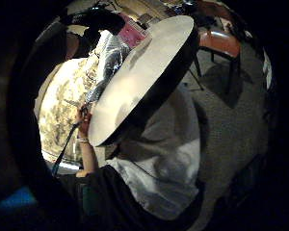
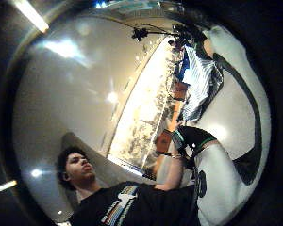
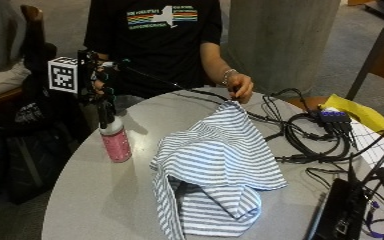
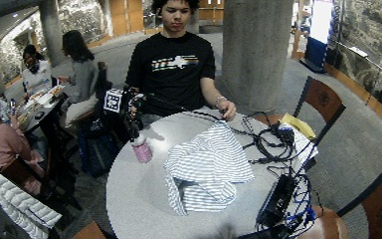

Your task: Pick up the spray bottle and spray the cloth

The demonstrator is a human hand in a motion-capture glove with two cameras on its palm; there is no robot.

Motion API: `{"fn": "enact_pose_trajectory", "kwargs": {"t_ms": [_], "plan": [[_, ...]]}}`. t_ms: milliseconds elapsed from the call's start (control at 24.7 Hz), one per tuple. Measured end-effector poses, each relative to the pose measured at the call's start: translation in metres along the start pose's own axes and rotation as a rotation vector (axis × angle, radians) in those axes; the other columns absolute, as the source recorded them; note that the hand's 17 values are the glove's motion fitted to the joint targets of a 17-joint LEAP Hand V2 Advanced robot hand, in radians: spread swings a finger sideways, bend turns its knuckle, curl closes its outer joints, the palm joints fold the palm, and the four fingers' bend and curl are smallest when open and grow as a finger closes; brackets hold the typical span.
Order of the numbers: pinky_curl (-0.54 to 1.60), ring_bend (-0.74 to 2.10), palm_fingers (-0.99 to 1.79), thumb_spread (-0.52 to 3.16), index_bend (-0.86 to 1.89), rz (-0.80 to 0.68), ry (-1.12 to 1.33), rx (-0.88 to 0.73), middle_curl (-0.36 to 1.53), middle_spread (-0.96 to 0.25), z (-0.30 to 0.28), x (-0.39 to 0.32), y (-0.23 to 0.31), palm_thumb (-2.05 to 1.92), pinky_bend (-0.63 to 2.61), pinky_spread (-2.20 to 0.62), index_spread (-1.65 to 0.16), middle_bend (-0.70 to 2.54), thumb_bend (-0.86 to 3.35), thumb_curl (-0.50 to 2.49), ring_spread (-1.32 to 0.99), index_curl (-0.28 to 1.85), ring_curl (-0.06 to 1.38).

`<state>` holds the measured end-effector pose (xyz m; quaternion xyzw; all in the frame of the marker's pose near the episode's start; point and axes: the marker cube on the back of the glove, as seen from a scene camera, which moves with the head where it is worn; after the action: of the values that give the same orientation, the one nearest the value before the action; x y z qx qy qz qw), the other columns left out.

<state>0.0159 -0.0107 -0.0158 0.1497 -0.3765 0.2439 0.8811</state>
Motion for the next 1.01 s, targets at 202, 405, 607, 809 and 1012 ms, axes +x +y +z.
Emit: {"fn": "enact_pose_trajectory", "kwargs": {"t_ms": [202,405,607,809,1012], "plan": [[0.32,0.39,0.70,0.96,0.06,0.035,-0.012,0.027,0.36,0.00,0.000,0.008,-0.009,0.81,0.35,0.19,-0.32,0.24,0.05,0.34,-0.04,0.23,0.35],[0.34,0.41,0.63,0.95,0.06,0.053,0.006,0.041,0.37,0.01,0.004,0.022,-0.033,0.83,0.38,0.20,-0.32,0.23,0.02,0.35,-0.02,0.21,0.36],[0.35,0.43,0.57,0.95,0.06,0.094,0.005,0.047,0.37,0.02,0.014,0.036,-0.074,0.85,0.41,0.22,-0.33,0.22,0.00,0.36,-0.01,0.19,0.37],[0.36,0.45,0.53,0.95,0.06,0.105,0.031,0.064,0.38,0.04,0.019,0.045,-0.103,0.88,0.45,0.22,-0.33,0.21,-0.01,0.37,0.00,0.17,0.37],[0.37,0.45,0.52,0.94,0.07,0.112,0.044,0.078,0.38,0.04,0.027,0.048,-0.128,0.93,0.50,0.23,-0.33,0.21,0.00,0.39,0.02,0.17,0.37]]}}
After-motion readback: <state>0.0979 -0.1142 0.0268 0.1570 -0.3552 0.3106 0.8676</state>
